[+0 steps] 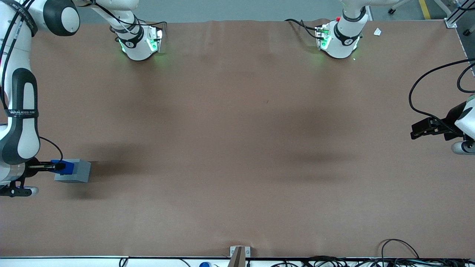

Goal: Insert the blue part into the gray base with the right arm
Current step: 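Carry the blue block over the gray base's square hole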

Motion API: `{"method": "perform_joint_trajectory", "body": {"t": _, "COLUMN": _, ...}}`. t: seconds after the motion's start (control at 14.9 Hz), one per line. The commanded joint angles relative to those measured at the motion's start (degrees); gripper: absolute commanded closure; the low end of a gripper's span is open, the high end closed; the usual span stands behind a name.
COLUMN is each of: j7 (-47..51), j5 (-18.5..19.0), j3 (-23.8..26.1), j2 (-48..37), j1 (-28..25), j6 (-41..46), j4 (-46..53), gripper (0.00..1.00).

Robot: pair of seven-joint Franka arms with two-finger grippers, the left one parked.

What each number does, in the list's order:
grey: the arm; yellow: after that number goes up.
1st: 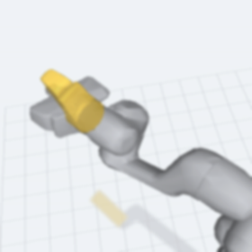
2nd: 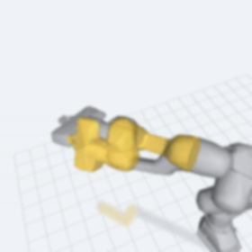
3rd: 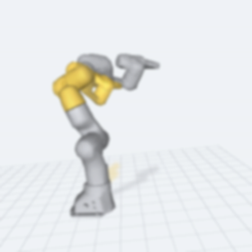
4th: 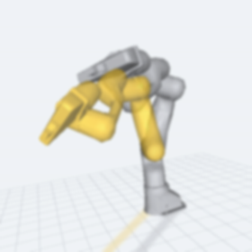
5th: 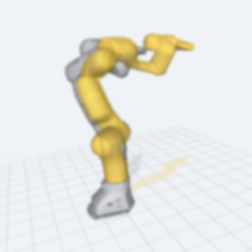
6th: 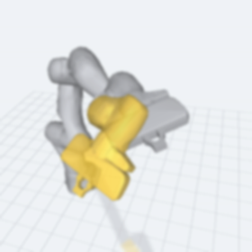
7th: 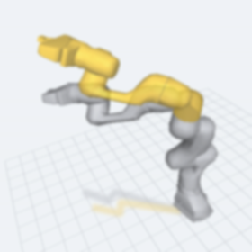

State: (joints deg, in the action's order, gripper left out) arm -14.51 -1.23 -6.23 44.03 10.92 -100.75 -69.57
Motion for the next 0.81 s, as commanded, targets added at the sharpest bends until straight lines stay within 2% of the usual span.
{"method": "perform_joint_trajectory", "body": {"t": 0.0, "j7": -1.48, "j5": 0.35, "j3": 0.69, "j2": 0.79, "j1": 0.77, "j6": 0.03, "j4": 1.28, "gripper": 0.96}}
{"method": "perform_joint_trajectory", "body": {"t": 0.74, "j7": -1.57, "j5": 0.35, "j3": 0.69, "j2": 0.79, "j1": 0.86, "j6": 0.12, "j4": 0.93, "gripper": 0.93}}
